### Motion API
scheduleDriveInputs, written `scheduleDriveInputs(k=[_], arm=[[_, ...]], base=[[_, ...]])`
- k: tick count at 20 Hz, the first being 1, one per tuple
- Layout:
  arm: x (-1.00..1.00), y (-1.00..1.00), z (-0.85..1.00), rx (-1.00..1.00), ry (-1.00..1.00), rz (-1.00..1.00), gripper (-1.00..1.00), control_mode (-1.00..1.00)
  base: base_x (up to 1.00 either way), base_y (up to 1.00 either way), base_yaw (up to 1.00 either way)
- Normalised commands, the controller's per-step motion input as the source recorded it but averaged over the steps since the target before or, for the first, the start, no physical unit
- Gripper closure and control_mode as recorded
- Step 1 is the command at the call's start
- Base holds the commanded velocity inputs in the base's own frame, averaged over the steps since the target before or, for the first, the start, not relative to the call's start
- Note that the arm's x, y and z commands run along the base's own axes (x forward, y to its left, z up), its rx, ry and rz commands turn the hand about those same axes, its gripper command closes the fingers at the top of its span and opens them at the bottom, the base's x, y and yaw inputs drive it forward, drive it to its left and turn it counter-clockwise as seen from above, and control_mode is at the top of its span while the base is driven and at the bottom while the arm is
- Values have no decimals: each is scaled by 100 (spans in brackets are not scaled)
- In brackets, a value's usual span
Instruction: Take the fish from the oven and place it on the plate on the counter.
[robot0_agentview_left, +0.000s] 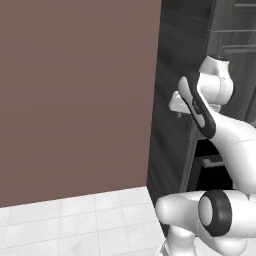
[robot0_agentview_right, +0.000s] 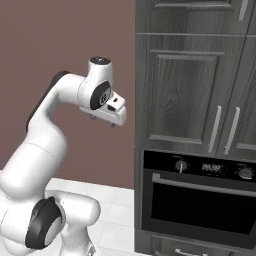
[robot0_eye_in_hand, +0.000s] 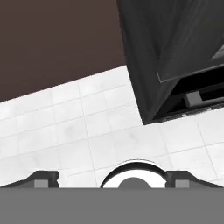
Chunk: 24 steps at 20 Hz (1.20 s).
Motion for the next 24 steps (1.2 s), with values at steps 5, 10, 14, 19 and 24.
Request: scheduleDriveInputs(k=[5,10,14,19,24], arm=[[5,-100,0,31,1,-52,-100,-100],[3,-100,-16,32,0,-49,-100,-100],[-2,-100,-56,22,0,-43,-100,-100],[-14,-97,-81,12,0,-38,-100,-100],[-11,-72,-100,4,0,-36,-100,-100]], base=[[0,0,0],[0,0,0],[0,0,0],[0,0,0],[0,0,0]])
